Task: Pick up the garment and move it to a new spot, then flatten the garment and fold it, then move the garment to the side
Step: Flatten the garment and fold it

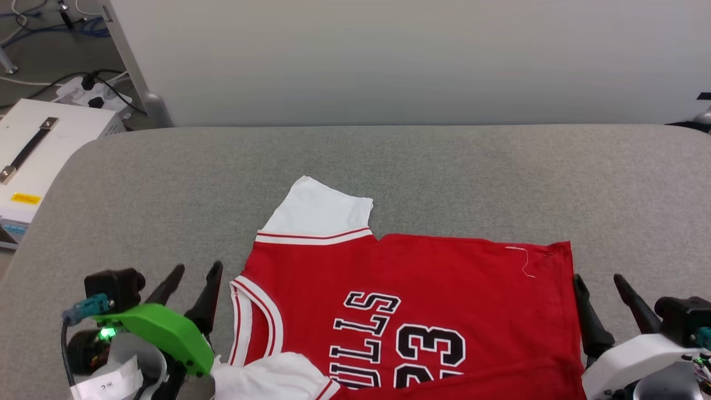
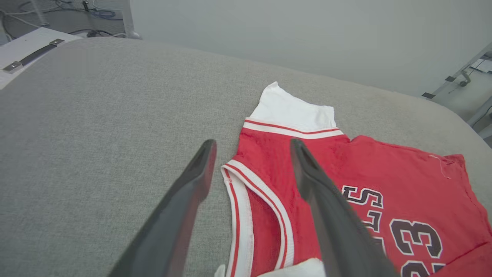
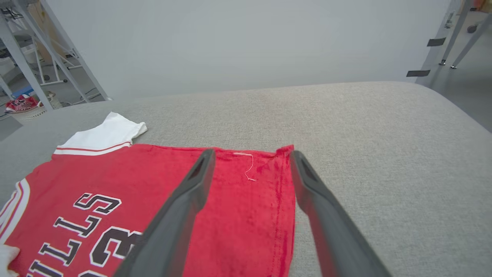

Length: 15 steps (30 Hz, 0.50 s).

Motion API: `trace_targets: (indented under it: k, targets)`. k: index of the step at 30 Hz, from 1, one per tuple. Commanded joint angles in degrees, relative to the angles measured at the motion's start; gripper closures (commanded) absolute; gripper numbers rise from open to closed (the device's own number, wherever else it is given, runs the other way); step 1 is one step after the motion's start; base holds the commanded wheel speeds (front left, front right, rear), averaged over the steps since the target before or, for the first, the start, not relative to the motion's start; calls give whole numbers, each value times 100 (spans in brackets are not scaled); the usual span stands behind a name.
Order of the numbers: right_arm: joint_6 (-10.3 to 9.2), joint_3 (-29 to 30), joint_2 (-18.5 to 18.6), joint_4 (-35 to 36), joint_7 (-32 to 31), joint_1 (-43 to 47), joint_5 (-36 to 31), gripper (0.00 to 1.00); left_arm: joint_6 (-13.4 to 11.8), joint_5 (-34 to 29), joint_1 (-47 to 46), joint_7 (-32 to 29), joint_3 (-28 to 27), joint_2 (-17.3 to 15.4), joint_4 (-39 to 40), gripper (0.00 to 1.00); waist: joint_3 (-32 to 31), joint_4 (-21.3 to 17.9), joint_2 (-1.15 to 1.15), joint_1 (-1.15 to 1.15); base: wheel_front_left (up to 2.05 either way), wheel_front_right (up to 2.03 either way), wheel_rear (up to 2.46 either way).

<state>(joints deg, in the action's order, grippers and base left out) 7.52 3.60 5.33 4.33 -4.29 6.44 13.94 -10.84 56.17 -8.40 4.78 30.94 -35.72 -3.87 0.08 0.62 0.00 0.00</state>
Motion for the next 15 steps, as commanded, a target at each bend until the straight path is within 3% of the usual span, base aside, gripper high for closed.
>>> trace_targets:
  k: [1,8,15]
  targets:
    - [-3,-24,-26,84,98,-142,-78,0,-24,-137,-193,180,-58,72,-11,0,189,-75,0,0,0,0,0]
    - [-3,-198,-104,499,399,-578,-221,0,-61,-575,-952,565,-118,214,-320,0,921,-301,0,0,0,0,0]
    - [-3,-241,-162,640,480,-1003,-270,0,320,-711,-2009,310,-14,291,-851,0,1632,-598,0,0,0,0,0]
